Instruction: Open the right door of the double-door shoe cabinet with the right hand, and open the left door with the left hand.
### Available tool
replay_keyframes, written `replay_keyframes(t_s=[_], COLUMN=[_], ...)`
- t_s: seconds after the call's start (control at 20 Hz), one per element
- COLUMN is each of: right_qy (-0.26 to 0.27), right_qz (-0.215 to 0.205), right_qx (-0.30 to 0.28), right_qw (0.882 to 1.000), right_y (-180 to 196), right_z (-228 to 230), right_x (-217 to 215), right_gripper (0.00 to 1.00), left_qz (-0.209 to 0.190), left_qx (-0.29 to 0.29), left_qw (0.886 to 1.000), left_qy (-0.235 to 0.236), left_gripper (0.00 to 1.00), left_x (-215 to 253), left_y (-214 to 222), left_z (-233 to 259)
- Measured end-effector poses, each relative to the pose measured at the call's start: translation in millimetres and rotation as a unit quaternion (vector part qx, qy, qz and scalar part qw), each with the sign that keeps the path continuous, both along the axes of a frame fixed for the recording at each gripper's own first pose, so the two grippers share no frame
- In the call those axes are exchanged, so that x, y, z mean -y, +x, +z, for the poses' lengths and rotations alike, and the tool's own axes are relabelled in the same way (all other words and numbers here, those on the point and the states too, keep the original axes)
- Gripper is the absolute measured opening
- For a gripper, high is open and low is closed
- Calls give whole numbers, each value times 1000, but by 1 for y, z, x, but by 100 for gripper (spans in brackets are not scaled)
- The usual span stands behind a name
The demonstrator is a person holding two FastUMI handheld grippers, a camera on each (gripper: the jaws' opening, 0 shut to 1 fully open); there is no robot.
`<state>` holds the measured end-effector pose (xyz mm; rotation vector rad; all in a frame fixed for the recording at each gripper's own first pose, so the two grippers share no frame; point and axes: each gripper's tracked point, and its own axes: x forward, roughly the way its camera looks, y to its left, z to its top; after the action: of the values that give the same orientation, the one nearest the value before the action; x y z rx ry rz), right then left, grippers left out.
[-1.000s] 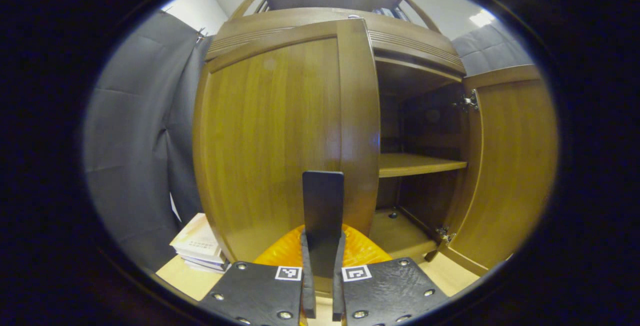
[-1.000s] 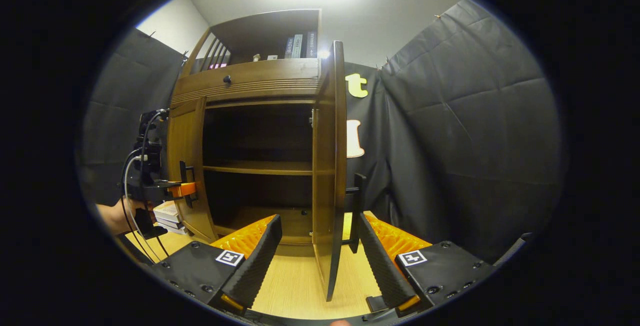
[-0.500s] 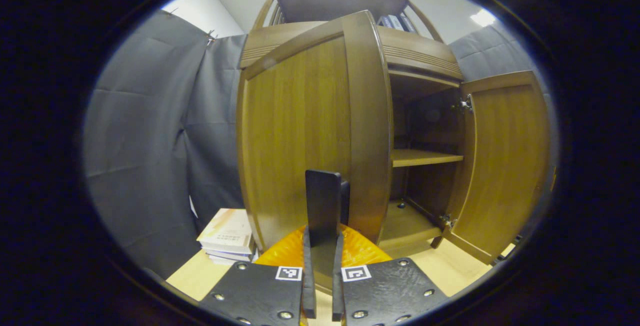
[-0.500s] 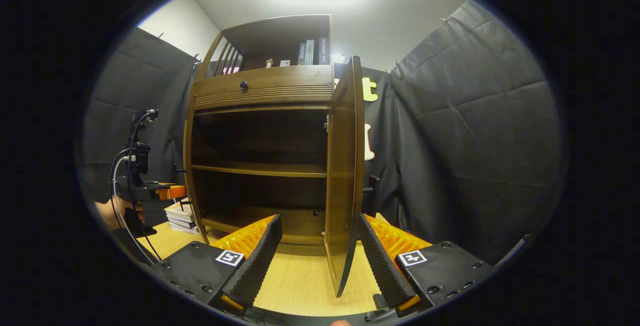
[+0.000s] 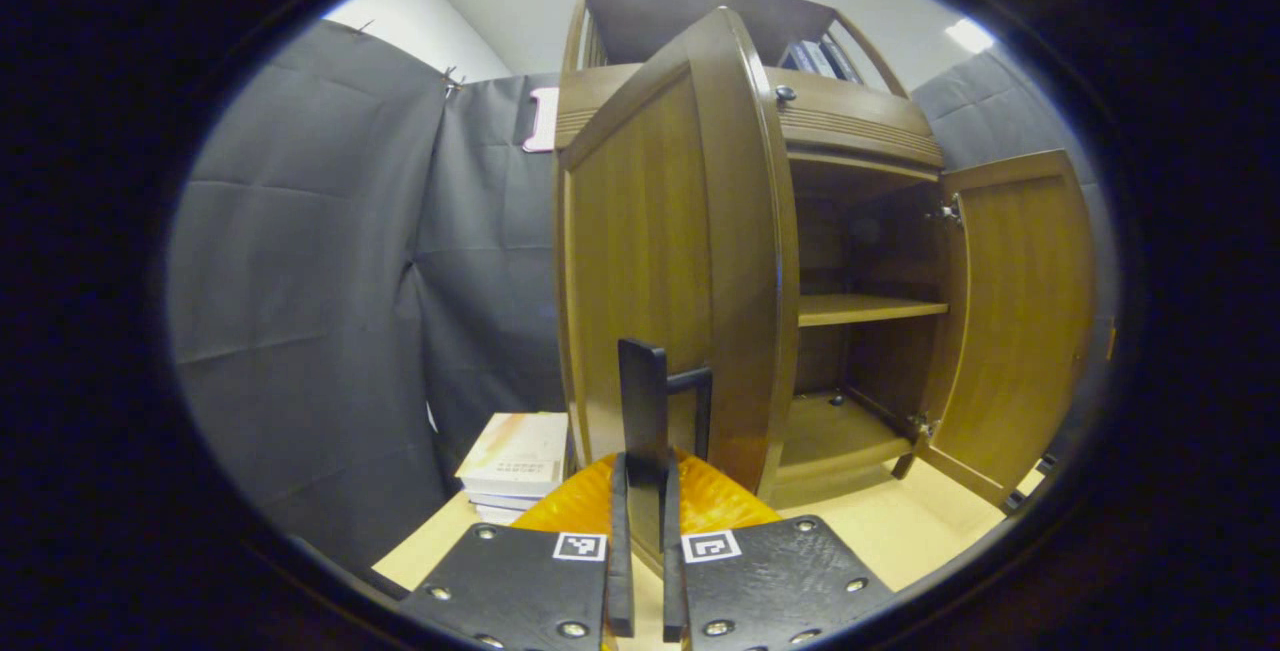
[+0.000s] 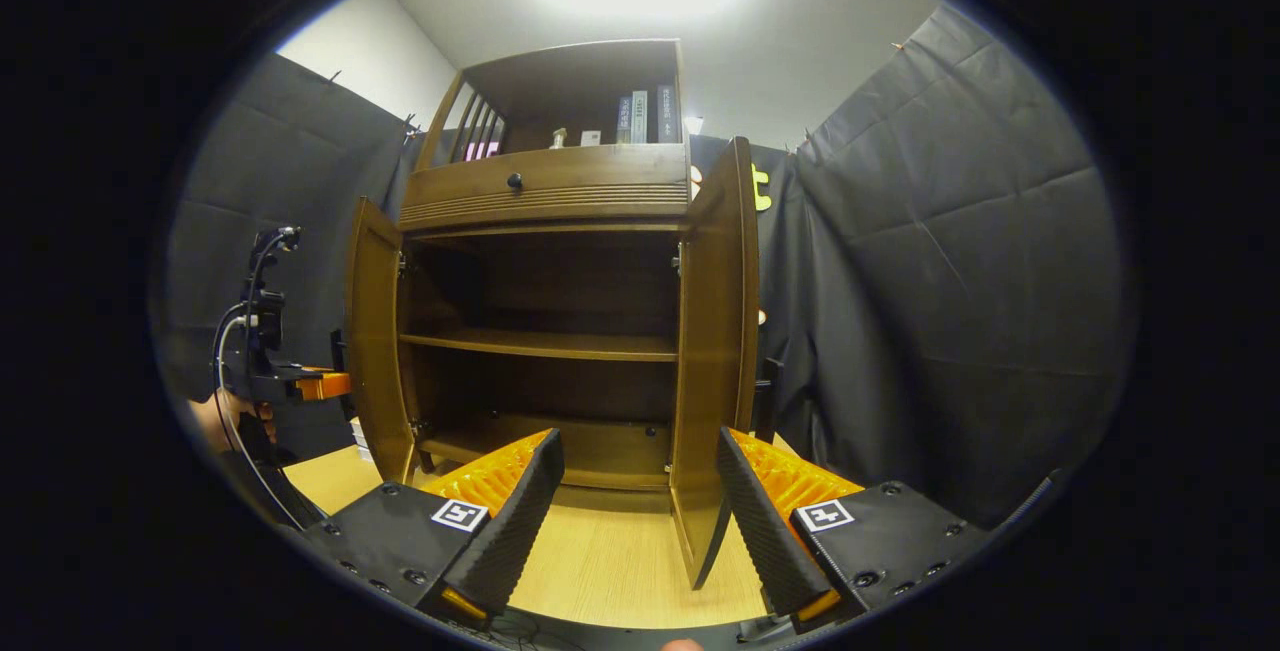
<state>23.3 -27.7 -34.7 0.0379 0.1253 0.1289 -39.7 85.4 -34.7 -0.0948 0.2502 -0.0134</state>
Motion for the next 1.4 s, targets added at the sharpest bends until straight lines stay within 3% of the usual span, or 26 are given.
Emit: replay_keyframes(t_s=[0.15,0.35,0.55,0.65,1.0,1.2,1.4], right_qy=[0,2,4,7,12,6,-2], right_qz=[4,10,15,17,17,8,-6], right_qx=[1,4,3,2,7,7,12], right_qw=[1000,1000,1000,1000,1000,1000,1000], right_y=[-1,-1,0,1,4,1,-4], right_z=[2,5,3,4,11,13,19], right_x=[-6,-13,-19,-22,-23,-18,-12], right_gripper=[98,94,96,96,96,94,94], left_qz=[3,22,56,70,119,113,89], left_qx=[5,4,3,2,12,24,49], left_qw=[1000,1000,998,997,992,993,994], left_qy=[10,6,21,25,46,30,38], left_gripper=[16,16,16,11,14,14,11], left_x=[-15,-35,-73,-94,-151,-145,-106], left_y=[-14,-18,-27,-27,-67,-103,-134], left_z=[2,0,0,-4,8,34,69])
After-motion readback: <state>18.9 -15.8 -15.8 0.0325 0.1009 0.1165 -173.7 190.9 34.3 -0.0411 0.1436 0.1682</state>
